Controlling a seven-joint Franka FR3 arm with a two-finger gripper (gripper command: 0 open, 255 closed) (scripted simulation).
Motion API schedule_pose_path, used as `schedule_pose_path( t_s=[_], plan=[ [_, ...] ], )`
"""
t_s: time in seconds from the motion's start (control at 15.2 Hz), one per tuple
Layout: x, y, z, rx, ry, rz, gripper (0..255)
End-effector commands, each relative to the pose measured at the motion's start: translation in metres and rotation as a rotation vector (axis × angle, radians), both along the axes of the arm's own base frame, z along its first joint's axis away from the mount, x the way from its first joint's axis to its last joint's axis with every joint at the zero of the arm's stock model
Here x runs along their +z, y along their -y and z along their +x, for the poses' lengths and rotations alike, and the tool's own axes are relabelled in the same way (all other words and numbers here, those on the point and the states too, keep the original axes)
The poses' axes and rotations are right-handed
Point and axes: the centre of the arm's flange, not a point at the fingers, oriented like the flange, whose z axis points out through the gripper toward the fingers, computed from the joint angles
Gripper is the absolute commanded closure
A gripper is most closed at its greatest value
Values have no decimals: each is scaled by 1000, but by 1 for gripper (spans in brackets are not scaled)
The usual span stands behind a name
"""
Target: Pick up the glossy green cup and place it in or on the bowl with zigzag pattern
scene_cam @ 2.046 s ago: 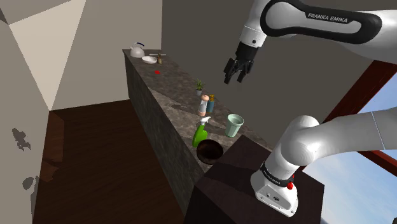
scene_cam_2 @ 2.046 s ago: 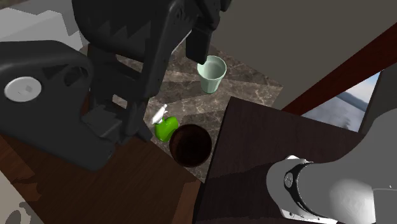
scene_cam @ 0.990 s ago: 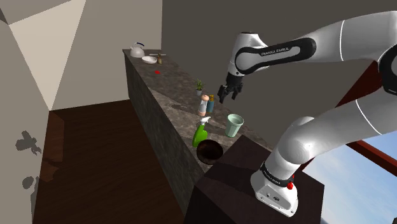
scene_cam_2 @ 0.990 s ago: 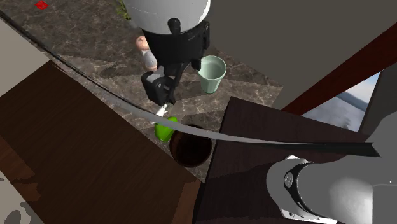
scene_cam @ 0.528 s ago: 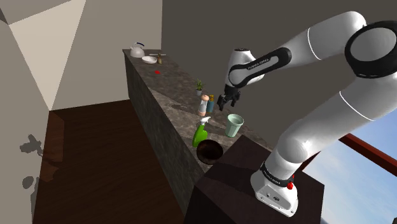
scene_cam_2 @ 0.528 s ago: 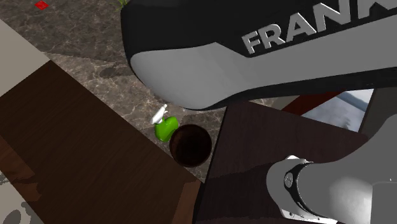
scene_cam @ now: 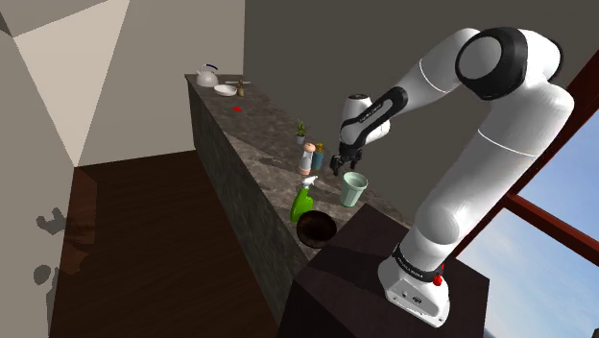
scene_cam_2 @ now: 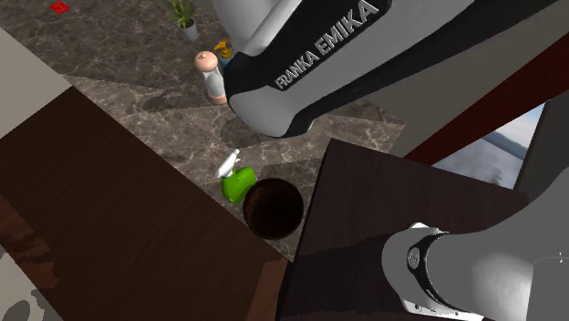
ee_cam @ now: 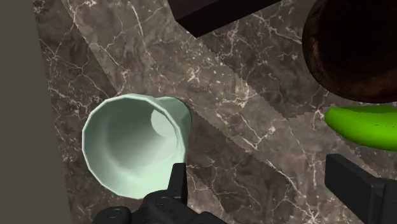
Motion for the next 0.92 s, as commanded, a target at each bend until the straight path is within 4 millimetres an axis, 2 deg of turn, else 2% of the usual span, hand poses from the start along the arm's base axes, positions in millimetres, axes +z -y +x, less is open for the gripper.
schedule_pose_path(
  t_s=[0.0, 0.4, 0.86],
  plan=[
    [-21, 13, 4, -9, -10, -15, 0],
    [-81, 60, 10, -37, -41, -57, 0],
    [-116, 69, 6, -39, -43, -60, 0]
  ],
)
